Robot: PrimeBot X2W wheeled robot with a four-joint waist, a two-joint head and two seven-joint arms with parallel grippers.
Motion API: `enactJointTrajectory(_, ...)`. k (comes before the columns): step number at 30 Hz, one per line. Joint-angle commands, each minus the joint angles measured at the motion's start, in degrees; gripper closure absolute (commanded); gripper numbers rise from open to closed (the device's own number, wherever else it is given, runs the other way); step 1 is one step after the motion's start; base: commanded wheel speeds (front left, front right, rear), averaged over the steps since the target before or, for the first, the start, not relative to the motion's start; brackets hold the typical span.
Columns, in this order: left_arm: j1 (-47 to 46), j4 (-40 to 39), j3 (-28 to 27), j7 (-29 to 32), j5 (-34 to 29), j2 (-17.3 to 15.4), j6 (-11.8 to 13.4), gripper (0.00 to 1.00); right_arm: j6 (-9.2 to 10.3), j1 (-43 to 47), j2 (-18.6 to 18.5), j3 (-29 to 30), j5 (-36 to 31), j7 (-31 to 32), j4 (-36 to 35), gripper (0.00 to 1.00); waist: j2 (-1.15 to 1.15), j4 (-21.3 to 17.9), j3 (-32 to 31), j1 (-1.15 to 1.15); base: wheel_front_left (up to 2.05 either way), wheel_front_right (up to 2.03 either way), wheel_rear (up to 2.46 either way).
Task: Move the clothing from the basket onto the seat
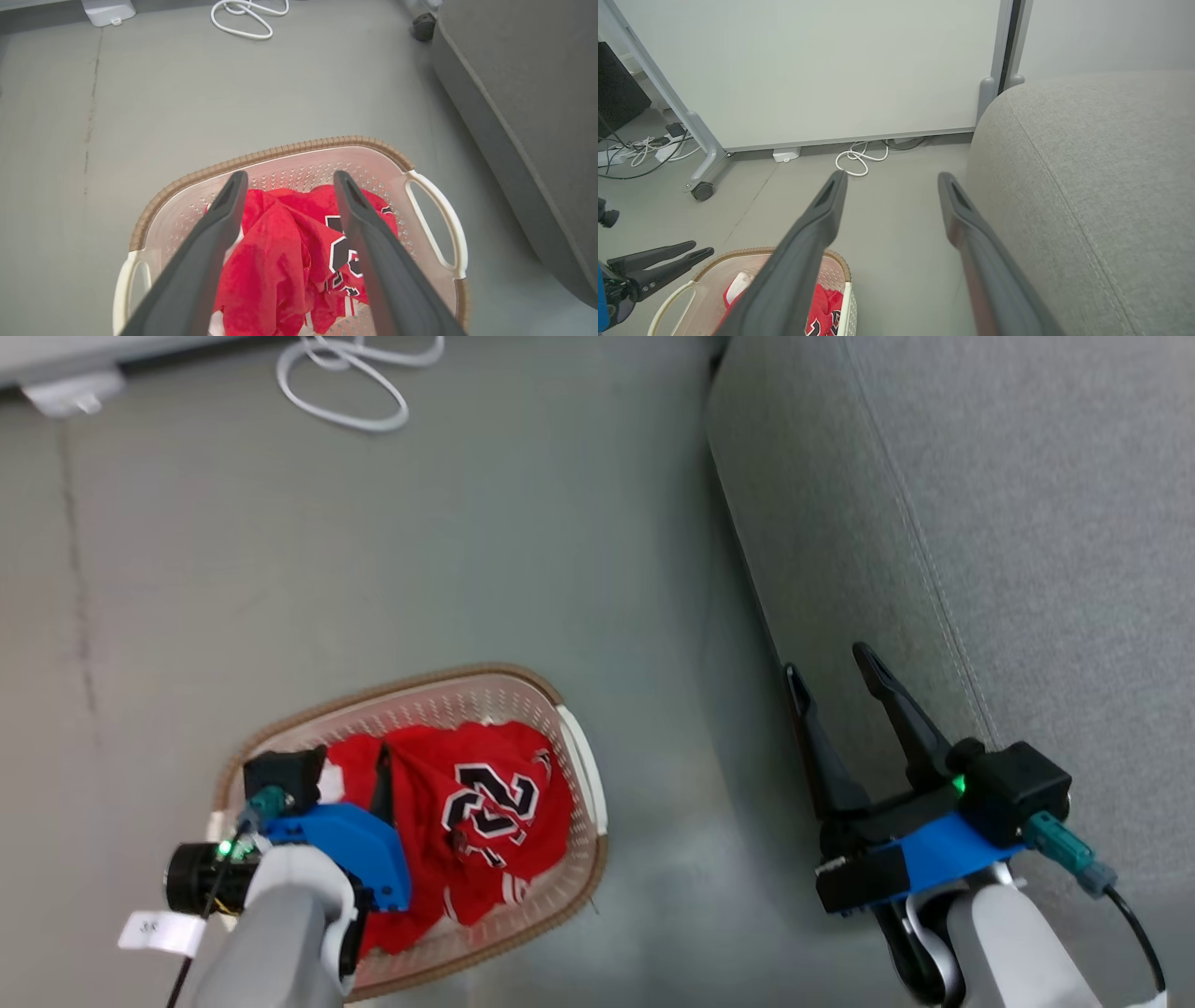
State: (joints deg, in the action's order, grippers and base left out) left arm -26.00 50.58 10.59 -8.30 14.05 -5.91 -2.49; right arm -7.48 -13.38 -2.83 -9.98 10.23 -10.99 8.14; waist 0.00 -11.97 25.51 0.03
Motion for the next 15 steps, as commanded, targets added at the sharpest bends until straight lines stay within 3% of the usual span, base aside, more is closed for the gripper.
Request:
enactJointTrajectory(1,-2.36,1.5,-0.1,0.37,0.09,-0.93,-0.05,0.0,-0.03,-2.02,-0.09,-0.66,1.07,-0.94,0.3,0.0,0.0,-4.97,7.86,-0.03,0.0,0.0,0.0)
enactJointTrajectory(15,-11.4,12.05,-1.6,5.09,0.73,-6.33,3.47,0.0,-0.03,-5.63,-0.08,-5.15,7.58,-4.14,2.52,0.0,0.0,-9.72,19.32,-0.03,0.0,0.0,0.0)
